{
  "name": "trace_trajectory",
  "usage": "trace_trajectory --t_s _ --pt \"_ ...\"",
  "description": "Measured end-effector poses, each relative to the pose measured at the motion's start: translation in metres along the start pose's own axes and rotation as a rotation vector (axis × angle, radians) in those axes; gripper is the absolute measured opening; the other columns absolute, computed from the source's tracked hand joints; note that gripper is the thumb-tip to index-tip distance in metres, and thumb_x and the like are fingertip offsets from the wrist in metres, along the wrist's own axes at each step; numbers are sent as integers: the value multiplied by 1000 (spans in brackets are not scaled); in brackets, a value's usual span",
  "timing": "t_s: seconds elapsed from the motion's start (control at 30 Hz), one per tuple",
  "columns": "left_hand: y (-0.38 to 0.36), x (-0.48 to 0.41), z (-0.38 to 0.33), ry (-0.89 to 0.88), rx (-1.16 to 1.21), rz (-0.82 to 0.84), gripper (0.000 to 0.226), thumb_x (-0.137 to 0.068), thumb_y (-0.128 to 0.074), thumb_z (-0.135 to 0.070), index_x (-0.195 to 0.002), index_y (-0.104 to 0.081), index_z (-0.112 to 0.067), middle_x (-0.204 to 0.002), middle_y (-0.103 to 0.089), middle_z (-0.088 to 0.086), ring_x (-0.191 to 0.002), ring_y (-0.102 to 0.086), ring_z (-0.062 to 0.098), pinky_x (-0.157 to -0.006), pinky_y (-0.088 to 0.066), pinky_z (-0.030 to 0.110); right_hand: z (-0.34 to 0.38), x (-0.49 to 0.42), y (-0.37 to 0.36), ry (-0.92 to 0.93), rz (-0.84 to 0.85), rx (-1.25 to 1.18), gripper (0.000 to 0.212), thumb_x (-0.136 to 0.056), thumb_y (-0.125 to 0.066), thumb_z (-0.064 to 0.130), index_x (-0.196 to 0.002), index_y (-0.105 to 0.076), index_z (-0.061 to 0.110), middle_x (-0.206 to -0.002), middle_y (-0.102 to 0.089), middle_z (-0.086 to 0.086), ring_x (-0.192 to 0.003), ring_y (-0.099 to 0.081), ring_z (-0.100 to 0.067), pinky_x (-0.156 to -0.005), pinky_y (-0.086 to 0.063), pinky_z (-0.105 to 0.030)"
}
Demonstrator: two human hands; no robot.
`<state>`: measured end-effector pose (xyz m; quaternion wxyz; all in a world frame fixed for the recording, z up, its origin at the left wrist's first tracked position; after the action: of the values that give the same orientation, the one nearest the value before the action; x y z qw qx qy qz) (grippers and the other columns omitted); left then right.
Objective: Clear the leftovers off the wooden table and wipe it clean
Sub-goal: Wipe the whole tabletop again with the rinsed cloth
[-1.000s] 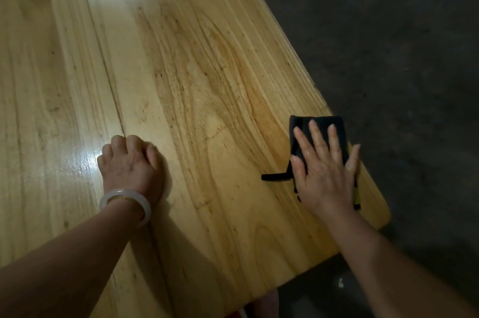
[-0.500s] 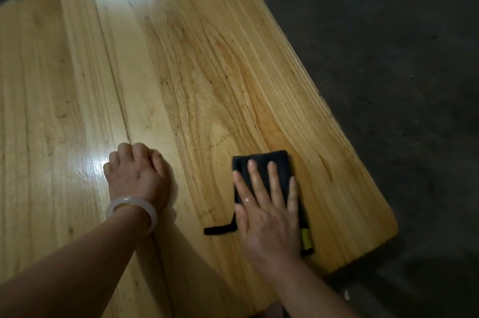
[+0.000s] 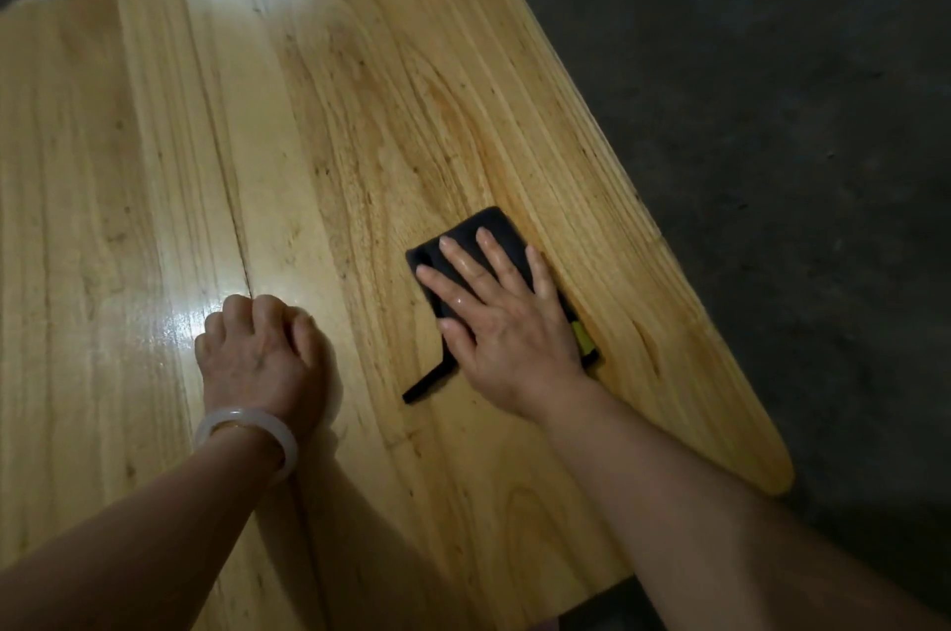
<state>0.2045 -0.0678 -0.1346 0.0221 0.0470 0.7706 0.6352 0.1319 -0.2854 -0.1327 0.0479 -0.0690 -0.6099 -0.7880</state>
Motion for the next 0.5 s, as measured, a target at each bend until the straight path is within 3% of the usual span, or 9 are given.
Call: trace_trajectory --t_s 0.27,0.5 --pt "0 -1 -1 -4 -27 5 36 -86 -25 -38 -94 -48 -12 -95 -41 9 -92 -38 29 -89 -35 47 -76 -13 23 -245 -22 48 53 -102 -16 50 -153 2 46 -163 13 15 -149 18 -15 -120 5 -54" --pt "2 0 0 -7 -17 -13 38 -86 -24 -39 -94 -49 -11 -95 -41 10 -92 -39 30 -89 -33 48 -112 25 23 -495 -87 12 54 -102 -15 51 -153 0 45 -164 8 13 -151 12 -17 -120 -1 -54"
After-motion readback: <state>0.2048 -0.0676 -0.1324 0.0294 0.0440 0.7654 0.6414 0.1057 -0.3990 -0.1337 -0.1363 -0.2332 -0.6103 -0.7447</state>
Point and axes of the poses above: each hand's wrist, its own x-axis away from the middle knuckle, its own y-axis out of the back of the hand, z = x × y, the point moved 2 cm from there along -x, towards the middle knuckle
